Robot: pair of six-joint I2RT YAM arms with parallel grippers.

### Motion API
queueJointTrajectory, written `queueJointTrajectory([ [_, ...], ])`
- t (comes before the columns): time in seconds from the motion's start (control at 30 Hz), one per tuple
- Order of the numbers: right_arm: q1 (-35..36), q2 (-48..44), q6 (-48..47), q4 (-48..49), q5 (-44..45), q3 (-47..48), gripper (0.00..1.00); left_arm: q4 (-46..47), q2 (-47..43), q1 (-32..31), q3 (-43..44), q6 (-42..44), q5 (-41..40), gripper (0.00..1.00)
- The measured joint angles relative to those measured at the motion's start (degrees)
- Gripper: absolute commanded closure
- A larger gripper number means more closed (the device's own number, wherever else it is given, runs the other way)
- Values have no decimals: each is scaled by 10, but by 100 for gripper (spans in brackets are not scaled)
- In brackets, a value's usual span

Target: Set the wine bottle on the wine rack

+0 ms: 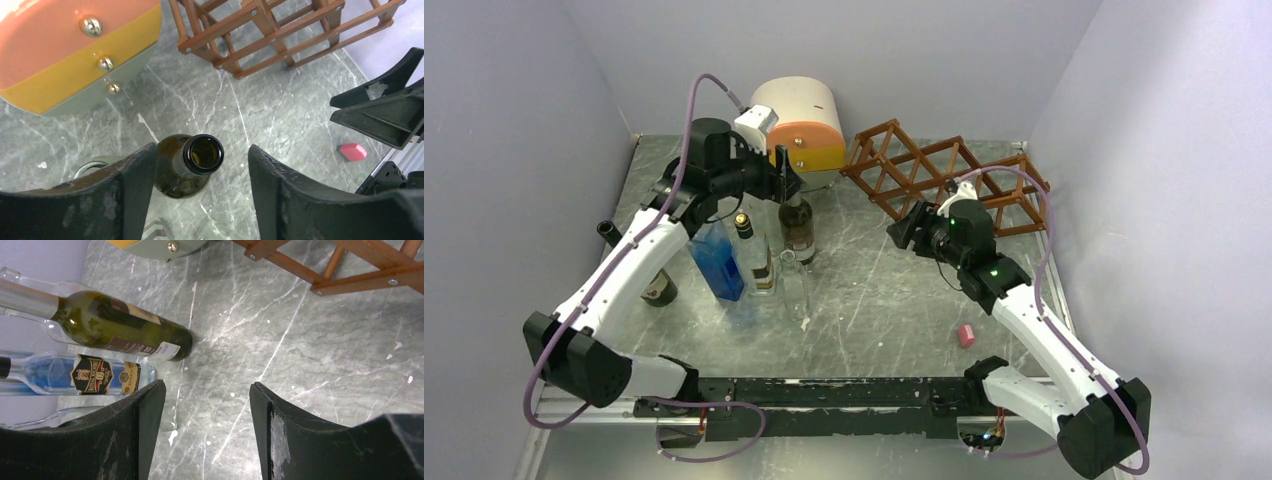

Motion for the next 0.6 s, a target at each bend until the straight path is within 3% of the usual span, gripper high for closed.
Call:
queueJointTrajectory([
  [0.47, 0, 1, -21, -19, 1, -4, 31, 2, 29, -27, -5, 21, 7, 73],
  [0.6, 0, 0, -23, -24, 2, -3, 29, 10, 33, -37, -5, 30, 7, 75],
])
